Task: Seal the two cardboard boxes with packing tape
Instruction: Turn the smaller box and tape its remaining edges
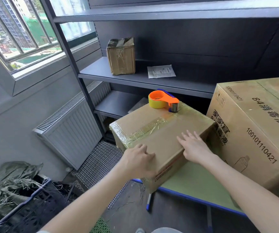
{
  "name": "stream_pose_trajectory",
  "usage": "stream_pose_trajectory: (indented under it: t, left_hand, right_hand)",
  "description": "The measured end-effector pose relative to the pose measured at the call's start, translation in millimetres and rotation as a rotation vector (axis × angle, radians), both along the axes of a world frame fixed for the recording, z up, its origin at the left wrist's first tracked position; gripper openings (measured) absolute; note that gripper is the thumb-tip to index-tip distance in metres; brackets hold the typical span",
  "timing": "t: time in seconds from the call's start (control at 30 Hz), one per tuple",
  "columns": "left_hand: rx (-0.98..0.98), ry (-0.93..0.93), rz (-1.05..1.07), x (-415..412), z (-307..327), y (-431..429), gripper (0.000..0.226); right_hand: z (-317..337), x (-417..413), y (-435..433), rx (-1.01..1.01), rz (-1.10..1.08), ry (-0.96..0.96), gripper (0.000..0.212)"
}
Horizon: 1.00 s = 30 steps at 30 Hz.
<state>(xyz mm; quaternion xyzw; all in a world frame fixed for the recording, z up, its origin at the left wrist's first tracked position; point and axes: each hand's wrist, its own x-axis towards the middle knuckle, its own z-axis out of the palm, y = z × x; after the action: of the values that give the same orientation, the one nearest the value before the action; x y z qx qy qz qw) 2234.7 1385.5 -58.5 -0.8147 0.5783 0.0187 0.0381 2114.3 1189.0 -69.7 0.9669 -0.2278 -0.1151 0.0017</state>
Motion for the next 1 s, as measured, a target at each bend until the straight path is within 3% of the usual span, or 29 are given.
stream_pose_trajectory:
  t: [0.13,0.37,0.5,0.63,0.77,0.87,1.0]
  left_hand:
    - [0.102,0.137,-0.161,29.2,6.2,10.9,0.080]
    - [0.024,0.005,-0.175,35.5,-9.2,11.1,0.087]
    - [-0.018,-0.057,-0.184,32.8,-11.1,7.2,0.094]
    - [-0.062,-0.112,-0.231,12.3,-20.0,-1.1,0.099]
    - [-0.329,-0.199,-0.336,-11.5,-39.1,-15.1,0.082]
    - [-0.507,-0.112,-0.356,-15.9,-46.7,-21.4,0.070]
    - [-0.464,-0.057,-0.421,13.6,-49.5,-18.1,0.069]
  right_hand:
    - [2.1,12.3,21.9,0.144,0.083,-0.019,0.070]
    - [2.6,16.9,32.8,0.191,0.097,0.003,0.054]
    - [4.6,13.4,34.2,0.189,0.108,0.017,0.065]
    - [3.5,2.8,38.2,0.223,0.144,0.036,0.090]
    - [-0.9,-11.4,36.1,0.229,0.179,0.107,0.106]
    - [-1.0,-20.6,29.4,0.219,0.186,0.129,0.107]
    - [-3.4,-16.8,34.4,0.252,0.183,0.159,0.108]
